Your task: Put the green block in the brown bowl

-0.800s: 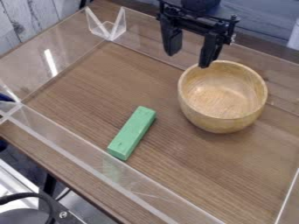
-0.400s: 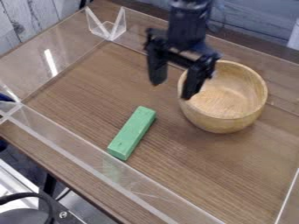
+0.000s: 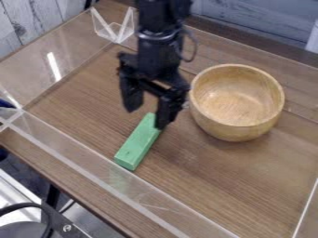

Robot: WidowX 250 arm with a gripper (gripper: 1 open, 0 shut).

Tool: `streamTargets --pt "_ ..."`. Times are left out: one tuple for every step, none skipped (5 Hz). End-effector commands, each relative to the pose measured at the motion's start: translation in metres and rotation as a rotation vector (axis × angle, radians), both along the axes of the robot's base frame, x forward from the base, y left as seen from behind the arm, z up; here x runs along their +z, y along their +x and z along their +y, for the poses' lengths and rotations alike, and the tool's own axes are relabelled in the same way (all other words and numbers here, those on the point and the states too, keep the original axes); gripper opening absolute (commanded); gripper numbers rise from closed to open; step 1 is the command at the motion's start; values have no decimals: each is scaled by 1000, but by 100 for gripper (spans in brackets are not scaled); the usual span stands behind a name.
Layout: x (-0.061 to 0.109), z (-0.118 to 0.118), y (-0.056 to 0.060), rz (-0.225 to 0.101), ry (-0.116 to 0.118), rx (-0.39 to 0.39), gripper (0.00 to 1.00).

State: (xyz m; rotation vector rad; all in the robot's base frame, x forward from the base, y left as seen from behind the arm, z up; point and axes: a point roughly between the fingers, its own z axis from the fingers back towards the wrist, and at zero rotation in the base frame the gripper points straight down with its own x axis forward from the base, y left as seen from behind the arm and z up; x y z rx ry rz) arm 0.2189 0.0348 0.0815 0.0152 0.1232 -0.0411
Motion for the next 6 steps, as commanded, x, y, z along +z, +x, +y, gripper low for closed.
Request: streamTargets --pt "0 13 -3 -61 15 -10 100" --pt "-13 18 -9 -78 12 -18 100" --pt "-18 16 -11 -91 4 -26 100" --pt "-21 12 -11 -102 -7 -26 100" --pt "-22 9 -9 -113 -18 -26 100" --pt "-23 6 -8 -124 -30 -26 100"
